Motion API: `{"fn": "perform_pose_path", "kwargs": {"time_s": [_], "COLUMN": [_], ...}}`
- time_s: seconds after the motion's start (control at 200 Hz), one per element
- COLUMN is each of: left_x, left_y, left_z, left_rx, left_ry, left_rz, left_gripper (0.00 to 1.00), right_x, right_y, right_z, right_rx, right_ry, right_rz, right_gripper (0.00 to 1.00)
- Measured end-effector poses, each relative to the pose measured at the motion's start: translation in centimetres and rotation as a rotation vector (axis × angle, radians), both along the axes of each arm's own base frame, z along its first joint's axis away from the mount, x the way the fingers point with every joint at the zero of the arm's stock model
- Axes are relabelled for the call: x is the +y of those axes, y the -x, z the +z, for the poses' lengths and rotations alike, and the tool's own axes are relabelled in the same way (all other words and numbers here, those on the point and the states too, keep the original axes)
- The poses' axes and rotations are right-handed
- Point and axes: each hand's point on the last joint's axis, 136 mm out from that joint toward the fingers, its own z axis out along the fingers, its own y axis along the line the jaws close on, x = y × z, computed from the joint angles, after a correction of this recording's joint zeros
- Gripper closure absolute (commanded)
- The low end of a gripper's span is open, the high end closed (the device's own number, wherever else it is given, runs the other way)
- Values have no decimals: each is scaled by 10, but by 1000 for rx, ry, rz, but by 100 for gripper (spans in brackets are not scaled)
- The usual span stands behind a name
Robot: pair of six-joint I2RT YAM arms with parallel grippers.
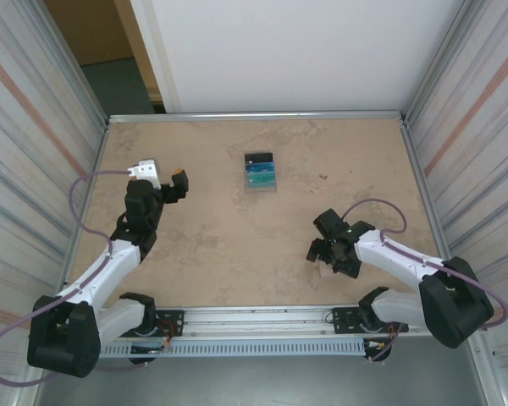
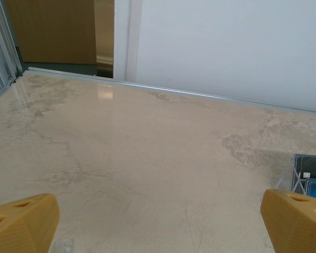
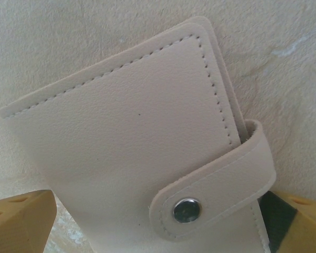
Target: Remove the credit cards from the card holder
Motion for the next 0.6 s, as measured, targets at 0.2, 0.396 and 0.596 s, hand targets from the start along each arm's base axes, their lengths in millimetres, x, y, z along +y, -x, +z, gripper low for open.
{"fn": "perform_pose_path", "kwargs": {"time_s": [0.2, 0.396, 0.596], "left_x": [-1, -2, -6], "left_y": [-1, -4, -2], "left_z": [5, 10, 4], "left_rx": [14, 13, 44], "left_ry": [12, 35, 78], "left_rz": [1, 2, -6], "left_gripper": [1, 1, 1], "right_x": [15, 28, 41], "right_y": [-1, -7, -12], "right_z": [-1, 1, 5], "right_rx": [25, -2, -50], "right_ry": [36, 20, -4], "right_rz": [73, 128, 190], "right_gripper": [18, 31, 34]}}
